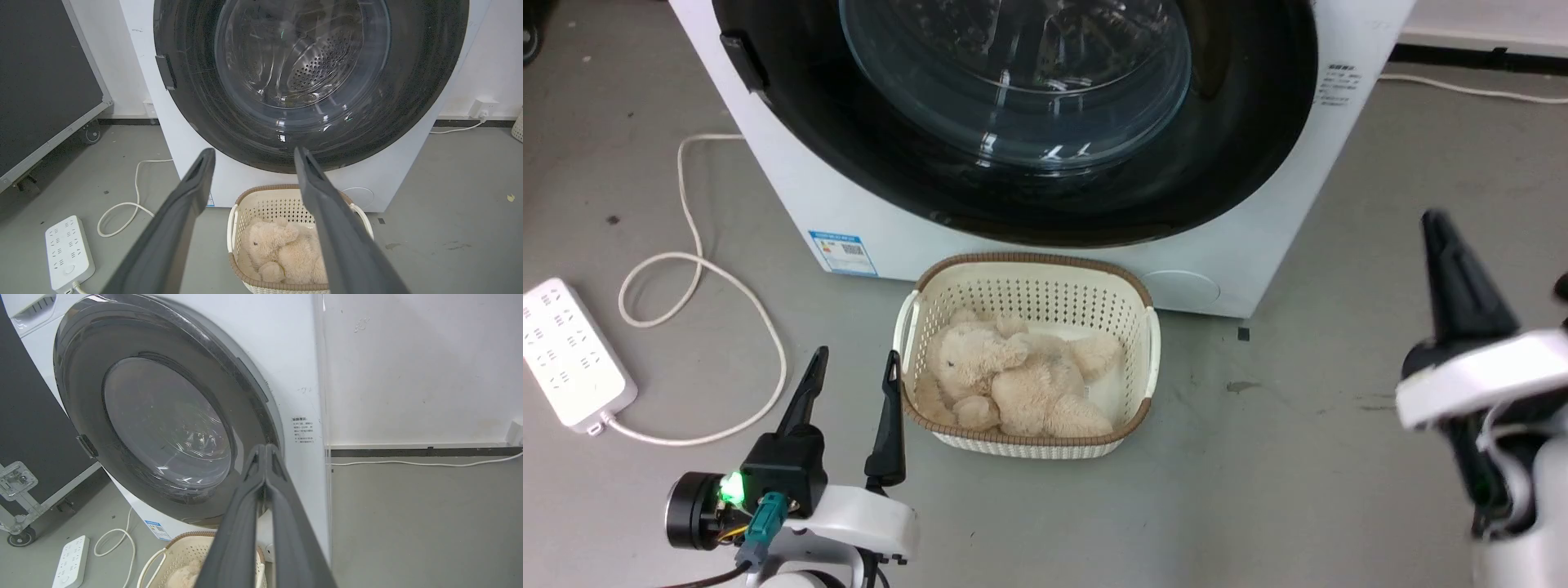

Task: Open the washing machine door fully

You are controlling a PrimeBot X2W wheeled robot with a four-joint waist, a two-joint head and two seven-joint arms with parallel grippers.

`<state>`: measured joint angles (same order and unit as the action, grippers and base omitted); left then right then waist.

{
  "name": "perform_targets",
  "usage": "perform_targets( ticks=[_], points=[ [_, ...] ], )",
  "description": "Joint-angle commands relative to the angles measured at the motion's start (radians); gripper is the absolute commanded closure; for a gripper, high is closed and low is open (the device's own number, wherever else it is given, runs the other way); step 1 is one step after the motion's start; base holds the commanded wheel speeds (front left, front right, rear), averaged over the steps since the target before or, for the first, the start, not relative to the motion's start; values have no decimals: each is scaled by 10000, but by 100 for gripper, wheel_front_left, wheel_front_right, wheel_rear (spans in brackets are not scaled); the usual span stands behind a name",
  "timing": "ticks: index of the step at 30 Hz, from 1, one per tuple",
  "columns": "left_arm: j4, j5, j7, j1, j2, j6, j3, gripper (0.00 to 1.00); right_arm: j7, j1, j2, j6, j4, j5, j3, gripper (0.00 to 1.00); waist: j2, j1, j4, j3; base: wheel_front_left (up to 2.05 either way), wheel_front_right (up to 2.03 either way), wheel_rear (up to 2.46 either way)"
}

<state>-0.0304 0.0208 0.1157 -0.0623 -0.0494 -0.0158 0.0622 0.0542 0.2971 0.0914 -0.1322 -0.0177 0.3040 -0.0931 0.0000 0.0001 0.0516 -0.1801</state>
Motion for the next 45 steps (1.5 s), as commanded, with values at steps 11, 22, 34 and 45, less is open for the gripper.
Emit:
perform_targets(
  ticks=[11, 22, 34, 45],
  points=[
    [-200, 99, 296, -406, -5, -131, 143, 0, 1208, 2382, -233, 8, 937, 1430, -930, 100, 0, -1, 310, -624, 0, 0, 0],
    [-320, 124, 526, -695, -6, -153, 258, 0, 2840, 4759, -339, 9, 2875, 2749, -1930, 100, 0, -1, 636, -1314, 0, 0, 0],
    [-430, 240, 777, -890, -7, -298, 512, 0, 4894, 7360, 104, 11, 5407, 3031, -3644, 100, 0, -1, 1110, -1929, 0, 0, 0],
    [-519, 326, 1007, -1104, -7, -404, 685, 0, 6474, 9275, 57, 12, 6727, 3017, -4843, 100, 0, -1, 1408, -2450, 0, 0, 0]
  ],
)
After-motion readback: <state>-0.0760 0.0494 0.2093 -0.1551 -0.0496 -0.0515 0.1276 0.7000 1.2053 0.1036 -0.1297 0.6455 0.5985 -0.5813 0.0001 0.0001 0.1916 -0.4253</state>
